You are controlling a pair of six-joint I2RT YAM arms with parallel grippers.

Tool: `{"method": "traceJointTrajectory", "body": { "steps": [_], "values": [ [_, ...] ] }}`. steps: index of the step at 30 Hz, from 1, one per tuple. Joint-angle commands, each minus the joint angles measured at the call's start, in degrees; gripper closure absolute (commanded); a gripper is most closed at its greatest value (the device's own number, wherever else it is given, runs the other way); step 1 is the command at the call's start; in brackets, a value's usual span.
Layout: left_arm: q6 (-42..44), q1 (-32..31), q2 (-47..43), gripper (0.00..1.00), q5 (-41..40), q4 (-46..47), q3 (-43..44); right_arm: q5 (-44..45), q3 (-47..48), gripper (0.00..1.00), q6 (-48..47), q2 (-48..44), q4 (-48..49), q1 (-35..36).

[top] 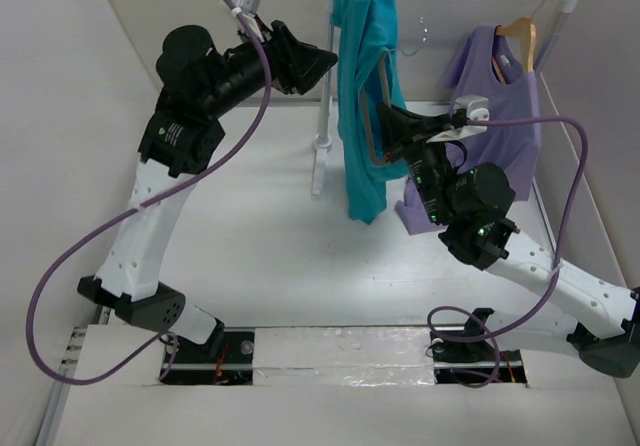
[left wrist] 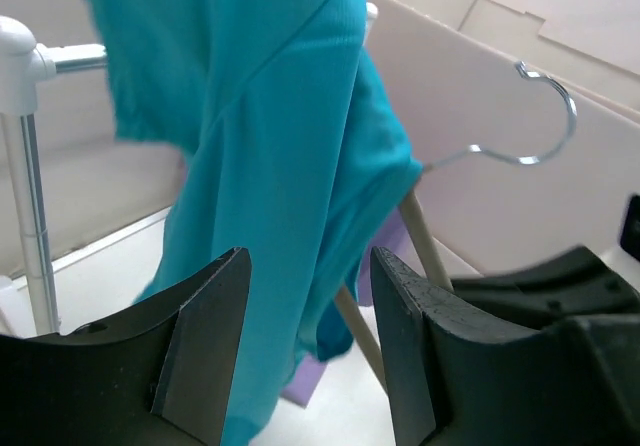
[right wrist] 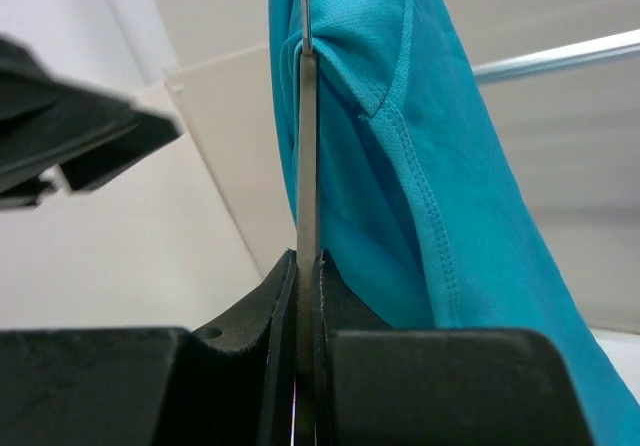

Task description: Place the t-shirt on the hanger

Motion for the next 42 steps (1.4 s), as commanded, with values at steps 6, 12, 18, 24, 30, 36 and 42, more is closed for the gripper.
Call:
{"method": "traceJointTrajectory", "body": {
  "steps": [6, 12, 18, 24, 30, 36, 42],
  "values": [
    [-2.43, -0.25, 7.01, 0.50, -1.78, 6.19, 4.15, -3.72, 2.48, 1.00, 7.54, -2.07, -7.07, -0.66],
    [-1.73, -0.25, 8.42, 0.46, -6.18, 7.15, 4.67, -3.81, 0.90, 1.00, 10.62, -3.39, -10.23, -0.66],
    [-1.81, -0.25, 10.79, 0.49, -4.52, 8.73, 6.69, -5.12, 0.11, 1.00, 11.77, -3.57, -12.26, -0.66],
    [-2.78, -0.25, 12.29, 1.00, 0.14, 8.30, 8.89, -8.46, -1.12, 1.00, 11.24, -3.39, -11.30, -0.66],
    [-0.06, -0.25, 7.91, 1.00, 2.00, 2.94, 3.21, -7.14, 3.16, 1.00, 10.89, 1.07, -7.77, -5.58],
    [4.78, -0.25, 2.01, 0.63, -2.05, 2.84, -5.86, -12.15, 7.22, 1.00, 12.82, 3.64, -9.62, -9.72],
    [10.57, -0.25, 2.45, 0.70, -4.50, 2.14, -11.40, -16.90, 8.98, 1.00, 17.56, 4.60, -15.15, -11.82]
  ]
}}
